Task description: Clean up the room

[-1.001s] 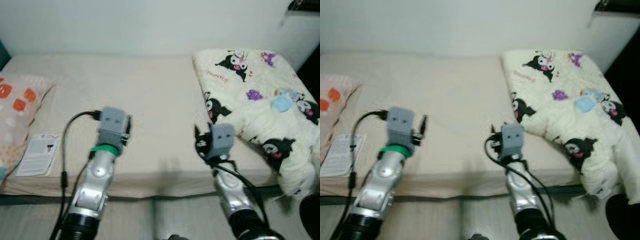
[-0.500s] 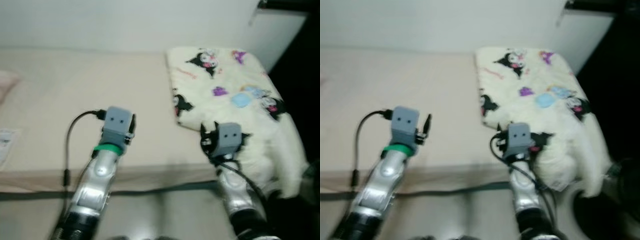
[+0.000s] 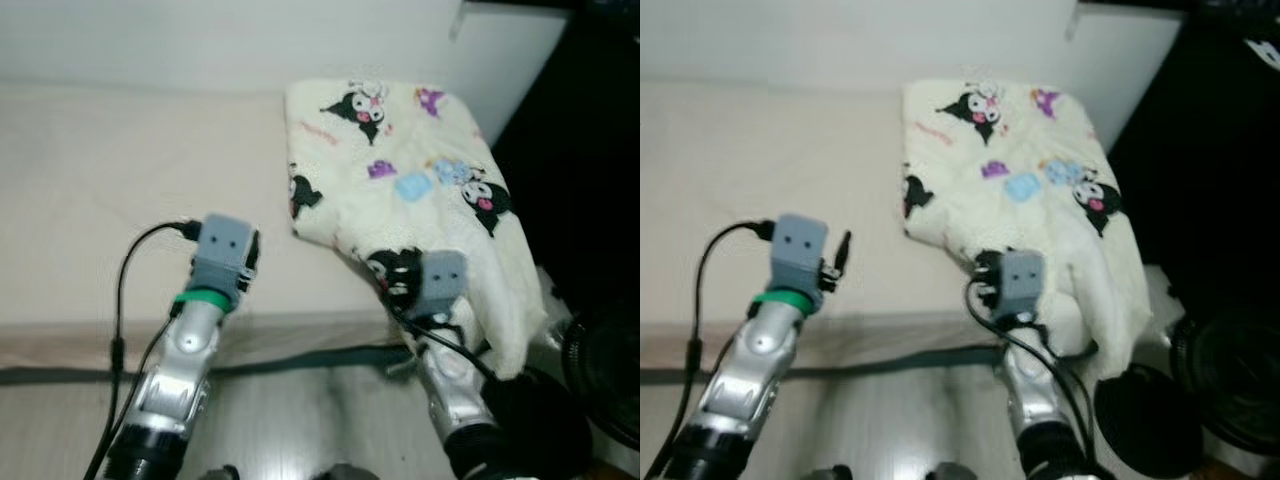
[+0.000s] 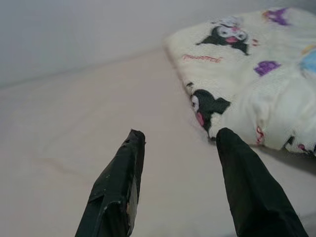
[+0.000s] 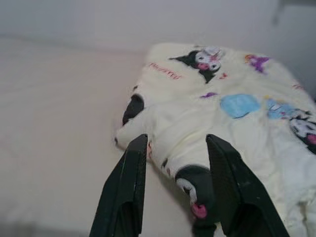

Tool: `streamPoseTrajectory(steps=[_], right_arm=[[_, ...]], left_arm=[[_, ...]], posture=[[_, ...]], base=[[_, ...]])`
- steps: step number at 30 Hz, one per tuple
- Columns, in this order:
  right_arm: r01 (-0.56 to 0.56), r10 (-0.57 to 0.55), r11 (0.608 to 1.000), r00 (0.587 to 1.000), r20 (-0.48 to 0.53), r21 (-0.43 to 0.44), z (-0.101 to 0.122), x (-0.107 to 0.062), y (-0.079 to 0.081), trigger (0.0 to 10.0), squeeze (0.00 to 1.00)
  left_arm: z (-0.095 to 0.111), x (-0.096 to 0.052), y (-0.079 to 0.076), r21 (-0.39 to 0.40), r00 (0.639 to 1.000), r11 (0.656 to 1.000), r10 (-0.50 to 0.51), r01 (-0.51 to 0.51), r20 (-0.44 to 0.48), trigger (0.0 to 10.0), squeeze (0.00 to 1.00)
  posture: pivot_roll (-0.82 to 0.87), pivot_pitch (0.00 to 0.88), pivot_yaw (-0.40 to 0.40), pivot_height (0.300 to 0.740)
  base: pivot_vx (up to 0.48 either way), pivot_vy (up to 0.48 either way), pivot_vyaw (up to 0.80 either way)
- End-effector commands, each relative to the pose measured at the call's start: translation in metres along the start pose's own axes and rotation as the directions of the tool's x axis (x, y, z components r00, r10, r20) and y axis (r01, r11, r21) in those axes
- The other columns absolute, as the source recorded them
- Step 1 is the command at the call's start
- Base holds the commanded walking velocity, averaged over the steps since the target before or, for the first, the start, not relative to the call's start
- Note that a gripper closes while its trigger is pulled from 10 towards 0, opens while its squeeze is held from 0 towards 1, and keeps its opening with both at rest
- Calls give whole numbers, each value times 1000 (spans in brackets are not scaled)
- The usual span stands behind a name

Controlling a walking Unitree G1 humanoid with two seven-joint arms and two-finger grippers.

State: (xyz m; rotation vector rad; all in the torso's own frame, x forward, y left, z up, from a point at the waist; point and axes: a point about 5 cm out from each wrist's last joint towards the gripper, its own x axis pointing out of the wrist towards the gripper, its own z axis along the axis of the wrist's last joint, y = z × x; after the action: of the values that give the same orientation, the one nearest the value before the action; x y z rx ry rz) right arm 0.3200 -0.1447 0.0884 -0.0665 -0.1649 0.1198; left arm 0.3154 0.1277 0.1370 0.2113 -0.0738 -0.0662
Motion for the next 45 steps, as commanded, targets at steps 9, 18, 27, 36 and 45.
streamPoseTrajectory(steps=[9, 18, 27, 36, 45], right_arm=[[25, -25, 1000, 999, -19, -5, -5, -5, -5, 10000, 0], [29, -29, 1000, 999, -18, -4, -5, -5, -5, 10000, 0], [33, -33, 999, 999, -17, -5, -5, -5, -5, 10000, 0], [25, -25, 1000, 1000, -2, -1, -4, -7, -4, 10000, 0], [9, -9, 999, 1000, -8, -48, -4, -7, -2, 10000, 0]], left_arm=[[-2, 0, -5, 8, 999, 999, -32, 32, -11, 10000, 0], [-4, 3, -4, -11, 999, 1000, -22, 21, -44, 10000, 0], [-3, 4, -4, 1, 999, 1000, -17, 17, -40, 10000, 0], [-3, 2, -8, -2, 999, 1000, -30, 30, -36, 10000, 0], [0, 2, -8, -11, 999, 999, -39, 39, -13, 10000, 0]], posture=[[-61, 63, 30, 740], [-65, 60, 36, 740], [-64, 64, 37, 740], [-69, 70, 38, 740], [-68, 72, 36, 740]], base=[[0, -389, 0], [0, 177, 0], [0, 373, 0], [0, 0, 0], [28, 0, 0]])
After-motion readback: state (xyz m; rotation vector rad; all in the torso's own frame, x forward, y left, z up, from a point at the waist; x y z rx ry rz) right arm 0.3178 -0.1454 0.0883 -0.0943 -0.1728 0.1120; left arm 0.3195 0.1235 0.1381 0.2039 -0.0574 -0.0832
